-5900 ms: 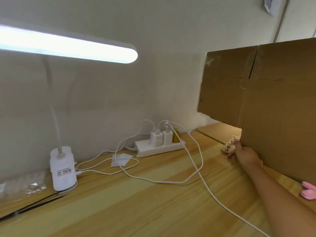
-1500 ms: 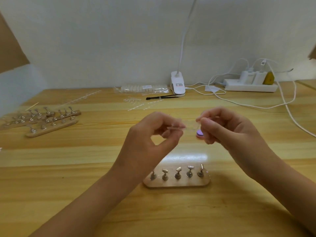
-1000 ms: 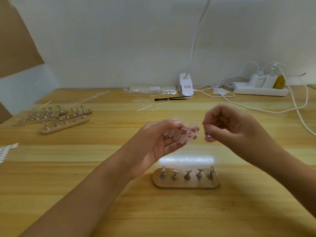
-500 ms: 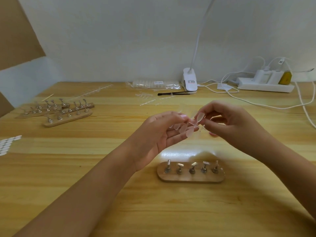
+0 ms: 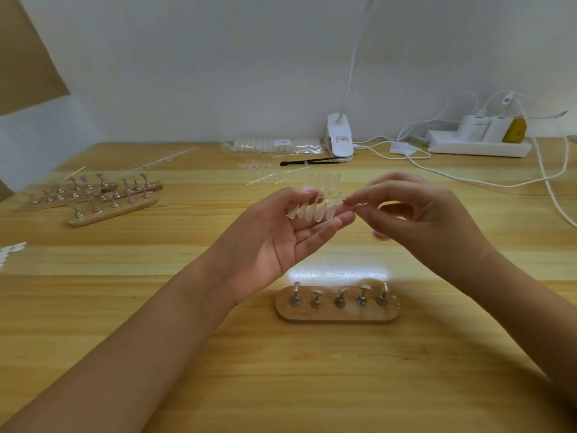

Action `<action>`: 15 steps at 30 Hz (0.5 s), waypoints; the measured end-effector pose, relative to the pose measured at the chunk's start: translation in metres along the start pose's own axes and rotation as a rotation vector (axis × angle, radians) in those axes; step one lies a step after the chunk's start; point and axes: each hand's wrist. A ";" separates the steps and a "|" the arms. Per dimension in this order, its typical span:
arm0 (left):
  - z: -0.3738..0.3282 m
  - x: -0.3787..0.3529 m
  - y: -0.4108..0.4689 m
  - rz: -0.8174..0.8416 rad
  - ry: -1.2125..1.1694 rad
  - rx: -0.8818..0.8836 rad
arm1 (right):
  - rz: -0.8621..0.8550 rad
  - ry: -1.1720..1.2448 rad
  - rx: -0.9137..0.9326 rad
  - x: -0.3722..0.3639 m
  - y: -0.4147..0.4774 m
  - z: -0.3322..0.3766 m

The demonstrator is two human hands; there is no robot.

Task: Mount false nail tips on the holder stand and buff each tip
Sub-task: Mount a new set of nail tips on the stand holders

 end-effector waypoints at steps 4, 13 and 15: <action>0.001 -0.001 0.000 -0.018 -0.012 0.009 | -0.021 -0.022 0.032 -0.003 0.000 0.000; -0.001 0.004 0.002 0.015 -0.017 0.023 | -0.075 0.059 -0.033 0.004 0.000 0.005; -0.003 0.006 0.002 -0.011 -0.048 -0.006 | -0.099 0.110 -0.046 0.012 0.002 0.010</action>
Point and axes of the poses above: each hand's wrist, its own y-axis towards the middle knuckle, its own x-axis out of the back of the hand, z = x × y, and after that the axes turned 9 degrees about x, right-handed
